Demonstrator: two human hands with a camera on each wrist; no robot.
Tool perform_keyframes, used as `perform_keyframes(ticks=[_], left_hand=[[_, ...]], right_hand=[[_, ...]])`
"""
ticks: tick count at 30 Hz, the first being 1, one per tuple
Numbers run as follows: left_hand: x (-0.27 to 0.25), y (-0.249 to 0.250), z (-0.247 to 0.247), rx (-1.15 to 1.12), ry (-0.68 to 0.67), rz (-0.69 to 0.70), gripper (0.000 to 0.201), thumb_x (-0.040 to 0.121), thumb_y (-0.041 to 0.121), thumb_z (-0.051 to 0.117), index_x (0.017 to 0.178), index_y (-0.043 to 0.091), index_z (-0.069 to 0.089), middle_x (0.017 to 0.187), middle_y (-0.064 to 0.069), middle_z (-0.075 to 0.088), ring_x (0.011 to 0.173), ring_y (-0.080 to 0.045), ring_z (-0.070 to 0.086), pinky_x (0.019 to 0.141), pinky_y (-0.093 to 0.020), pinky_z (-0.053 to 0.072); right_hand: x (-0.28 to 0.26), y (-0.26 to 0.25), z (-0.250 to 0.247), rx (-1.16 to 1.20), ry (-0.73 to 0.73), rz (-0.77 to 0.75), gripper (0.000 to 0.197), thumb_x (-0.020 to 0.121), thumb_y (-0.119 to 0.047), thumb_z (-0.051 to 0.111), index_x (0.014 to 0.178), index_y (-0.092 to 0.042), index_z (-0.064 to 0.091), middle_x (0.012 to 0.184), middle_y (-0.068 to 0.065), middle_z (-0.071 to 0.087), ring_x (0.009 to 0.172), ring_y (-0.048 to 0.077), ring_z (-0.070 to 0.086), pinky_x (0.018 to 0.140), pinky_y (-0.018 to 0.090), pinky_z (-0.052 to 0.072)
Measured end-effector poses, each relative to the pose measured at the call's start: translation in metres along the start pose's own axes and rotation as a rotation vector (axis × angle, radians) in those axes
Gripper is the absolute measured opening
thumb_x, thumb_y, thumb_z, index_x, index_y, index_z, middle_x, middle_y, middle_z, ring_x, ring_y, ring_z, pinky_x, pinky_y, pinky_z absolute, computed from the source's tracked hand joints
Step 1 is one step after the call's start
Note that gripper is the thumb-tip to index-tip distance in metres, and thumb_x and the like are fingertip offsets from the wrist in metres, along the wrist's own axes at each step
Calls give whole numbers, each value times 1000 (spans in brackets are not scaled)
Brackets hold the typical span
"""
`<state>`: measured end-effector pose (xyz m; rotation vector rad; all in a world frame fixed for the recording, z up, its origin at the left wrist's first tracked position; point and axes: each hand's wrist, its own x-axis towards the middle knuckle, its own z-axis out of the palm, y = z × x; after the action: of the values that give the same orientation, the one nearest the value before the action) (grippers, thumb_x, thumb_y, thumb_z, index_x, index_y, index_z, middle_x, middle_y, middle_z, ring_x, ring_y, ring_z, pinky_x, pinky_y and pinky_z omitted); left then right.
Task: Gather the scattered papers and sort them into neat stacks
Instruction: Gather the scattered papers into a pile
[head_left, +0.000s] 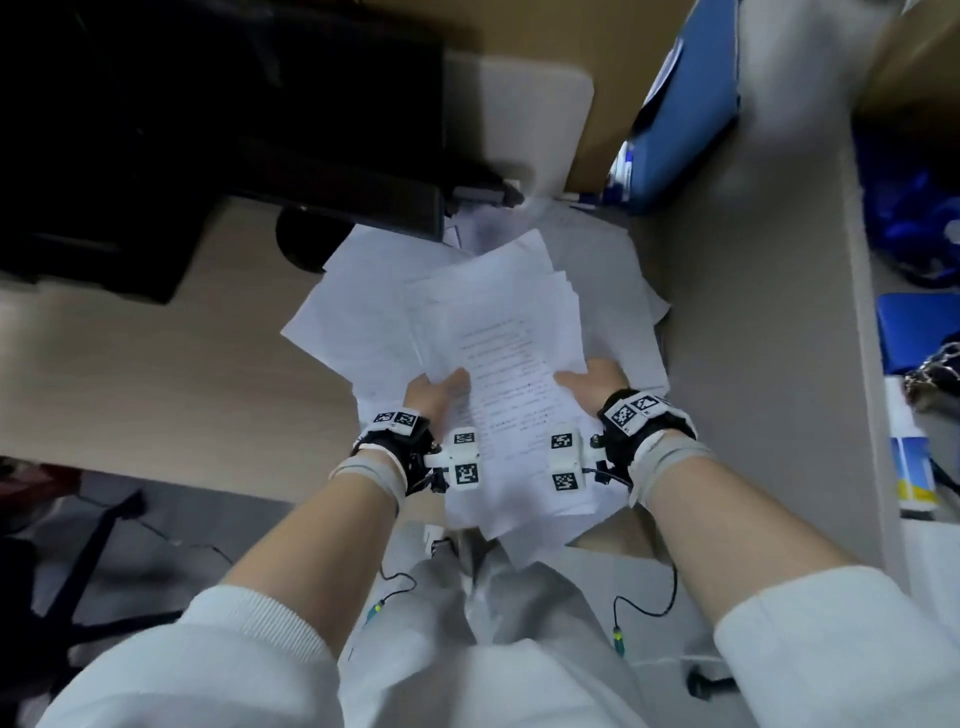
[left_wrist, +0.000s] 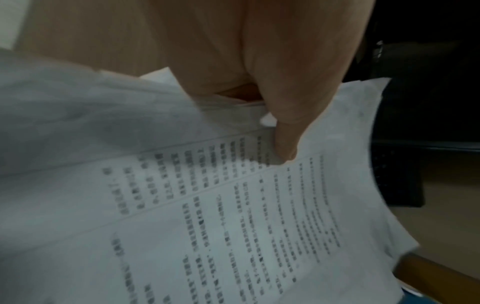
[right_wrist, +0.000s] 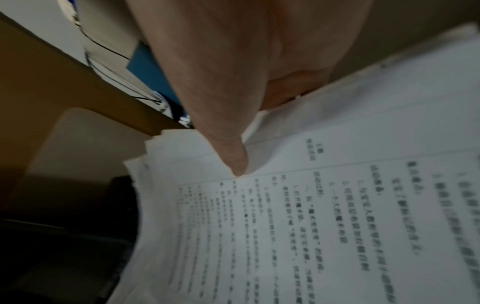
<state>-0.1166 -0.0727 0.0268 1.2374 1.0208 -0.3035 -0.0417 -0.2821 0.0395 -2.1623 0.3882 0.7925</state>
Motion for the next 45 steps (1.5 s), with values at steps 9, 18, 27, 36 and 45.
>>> perform_keyframes(ticks=[9,18,27,36,45], left_hand=[[13,-84,-6,349,-50,-352,46,91,19,69,130,-4,59,133,-24,62,122,-40,62,89,-44,56],[10,-100,5,267,60,-319,51,87,22,70,131,-2,60,136,-24,60,98,-31,61,89,-43,55],[-36,-74,50,385,37,-300,43,86,31,71,112,0,58,77,-12,57,60,-28,57,48,-28,45],[-56,-26,65,66,-32,-110,10,93,26,62,98,18,61,108,-12,66,74,-20,58,51,-29,40],[-40,38,-8,-386,-96,-55,27,86,-5,55,111,0,63,101,-9,67,65,-12,63,59,-21,58]], right_hand=[[-1,72,36,-266,-55,232,56,85,-47,59,125,-8,61,124,11,64,107,33,62,95,44,52],[9,91,33,-147,-92,166,45,78,-38,76,111,-10,65,104,3,69,91,26,66,87,35,53],[-21,79,-35,146,207,79,43,83,-19,75,119,-9,53,116,6,68,100,26,65,90,35,52],[-37,16,-61,338,175,-136,25,73,-33,69,93,-17,69,96,-5,73,91,23,69,90,42,56],[-48,-54,-21,424,81,-170,12,87,-9,67,94,-17,68,101,3,72,96,25,68,89,38,56]])
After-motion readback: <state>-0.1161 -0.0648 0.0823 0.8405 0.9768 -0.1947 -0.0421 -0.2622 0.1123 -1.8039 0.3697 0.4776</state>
